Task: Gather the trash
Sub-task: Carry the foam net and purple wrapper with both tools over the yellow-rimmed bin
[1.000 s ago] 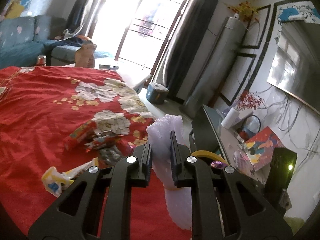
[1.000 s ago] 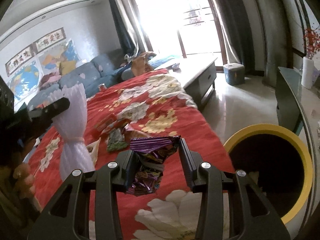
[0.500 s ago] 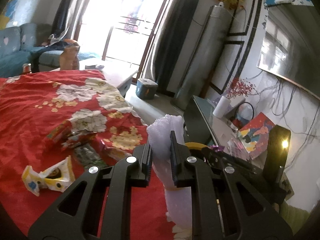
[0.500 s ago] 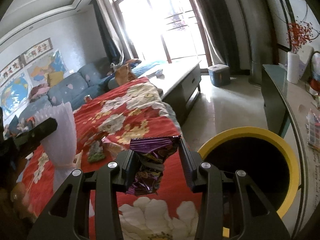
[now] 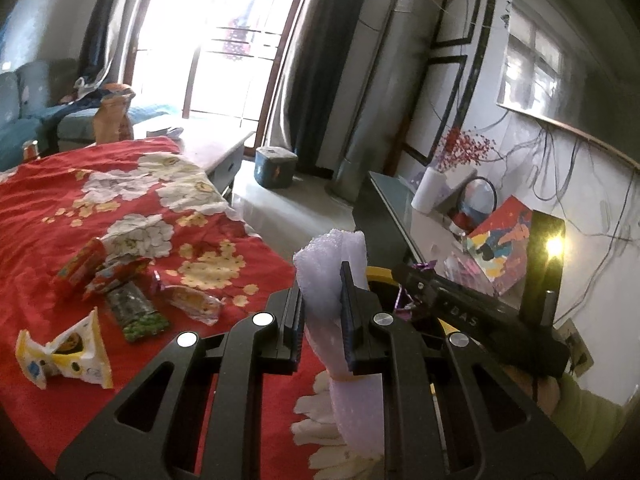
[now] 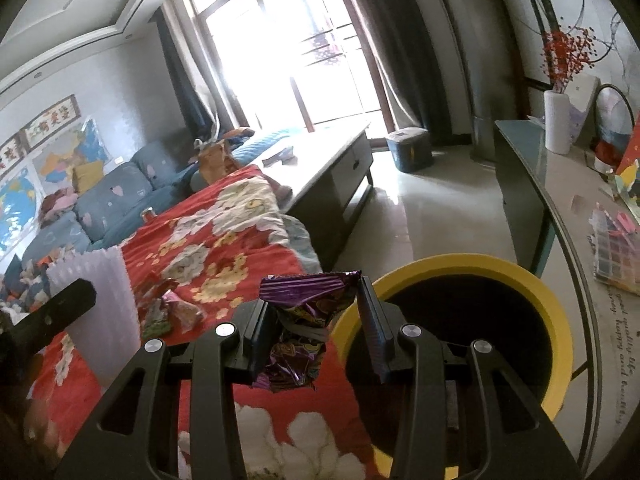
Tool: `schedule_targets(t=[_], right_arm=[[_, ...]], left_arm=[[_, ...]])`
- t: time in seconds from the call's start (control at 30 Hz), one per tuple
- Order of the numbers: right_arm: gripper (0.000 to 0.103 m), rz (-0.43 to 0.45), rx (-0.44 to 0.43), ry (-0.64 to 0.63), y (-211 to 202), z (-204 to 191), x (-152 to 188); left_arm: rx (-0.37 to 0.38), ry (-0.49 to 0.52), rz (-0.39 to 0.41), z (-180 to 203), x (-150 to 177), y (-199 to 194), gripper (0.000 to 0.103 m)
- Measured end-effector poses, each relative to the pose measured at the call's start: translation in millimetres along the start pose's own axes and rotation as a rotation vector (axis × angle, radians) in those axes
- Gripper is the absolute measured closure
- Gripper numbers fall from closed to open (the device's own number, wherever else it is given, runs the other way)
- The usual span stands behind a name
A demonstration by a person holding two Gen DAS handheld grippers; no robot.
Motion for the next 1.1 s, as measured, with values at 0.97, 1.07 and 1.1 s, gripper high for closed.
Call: schedule_targets(t=[0.97, 1.07, 1.1], right_arm=[[0.064, -0.020, 0.114, 0.140, 10.7, 82.6, 5.2], [0.064, -0.025, 0.120, 0.156, 12.3, 90.3, 7.5], [0.064, -0.026, 0.121, 0.159, 12.9, 92.4, 7.8]], left_arm=[[0.035, 0.132, -0.054, 56.9, 1.0, 70.5, 0.093], [0.025, 0.135, -0.054, 57.5, -1.4, 79.1, 0.093], [0.022, 0.136, -0.054, 58.1, -2.1, 81.8, 0.093]])
Point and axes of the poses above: each gripper's, at about its wrist camera, not at the fingertips, and y roughly the way its jaws point, z to its right, x to its underside, the point moved 8 cm from there along y, roughly the way its jaws point, and after that the axes turned 3 degrees about x, right-handed, at the moved point
